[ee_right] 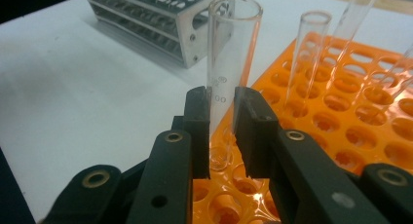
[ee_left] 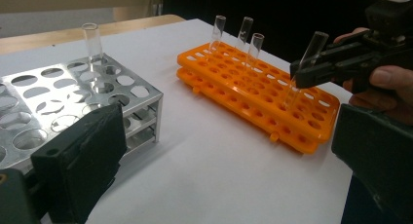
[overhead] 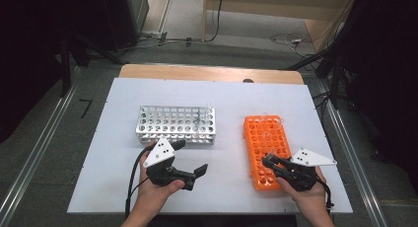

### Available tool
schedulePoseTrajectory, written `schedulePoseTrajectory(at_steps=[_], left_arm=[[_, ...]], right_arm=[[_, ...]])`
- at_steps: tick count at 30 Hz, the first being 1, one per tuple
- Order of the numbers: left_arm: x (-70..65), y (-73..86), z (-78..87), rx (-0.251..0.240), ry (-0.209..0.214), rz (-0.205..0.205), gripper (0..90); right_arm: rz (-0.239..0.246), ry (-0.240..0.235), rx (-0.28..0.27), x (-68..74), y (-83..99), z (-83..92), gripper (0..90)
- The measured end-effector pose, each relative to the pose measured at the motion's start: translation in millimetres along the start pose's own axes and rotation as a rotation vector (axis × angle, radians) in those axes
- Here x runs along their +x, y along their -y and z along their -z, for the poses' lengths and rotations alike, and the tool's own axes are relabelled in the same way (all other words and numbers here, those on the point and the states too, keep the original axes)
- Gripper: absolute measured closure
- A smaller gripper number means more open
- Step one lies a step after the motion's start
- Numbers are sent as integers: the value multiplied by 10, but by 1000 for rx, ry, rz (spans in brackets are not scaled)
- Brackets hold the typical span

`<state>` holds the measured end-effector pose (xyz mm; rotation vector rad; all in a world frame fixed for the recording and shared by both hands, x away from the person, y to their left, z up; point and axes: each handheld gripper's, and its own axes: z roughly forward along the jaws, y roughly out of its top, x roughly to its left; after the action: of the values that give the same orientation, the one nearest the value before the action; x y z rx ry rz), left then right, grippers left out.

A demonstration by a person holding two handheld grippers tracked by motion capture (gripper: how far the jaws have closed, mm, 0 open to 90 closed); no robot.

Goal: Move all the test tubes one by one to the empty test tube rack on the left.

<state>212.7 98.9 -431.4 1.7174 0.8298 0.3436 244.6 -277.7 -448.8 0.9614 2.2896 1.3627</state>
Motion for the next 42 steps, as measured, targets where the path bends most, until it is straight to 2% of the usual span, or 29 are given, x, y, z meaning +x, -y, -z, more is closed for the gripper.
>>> schedulePoseTrajectory(at_steps=[4,9,18,23,26,31,42], left_arm=[[-21,-9,-7,0,6,-4,0],[-58,-17,-28,-5,20,-4,0],[-150,-49,-65,-7,62,-8,0],[-206,-66,-90,-8,92,-11,4],[-239,-78,-106,-11,113,-8,21],[-326,-90,-152,-2,137,-15,71],[-517,-68,-304,48,177,-55,283]], right_arm=[[-1,-7,-22,14,-37,66,738],[10,-43,-34,114,-85,83,738],[44,-136,-24,374,-128,-43,739],[61,-168,-15,480,-141,-102,739],[53,-189,-12,528,-145,-142,739],[82,-214,6,644,-145,-221,739],[106,-249,35,803,-139,-317,739]])
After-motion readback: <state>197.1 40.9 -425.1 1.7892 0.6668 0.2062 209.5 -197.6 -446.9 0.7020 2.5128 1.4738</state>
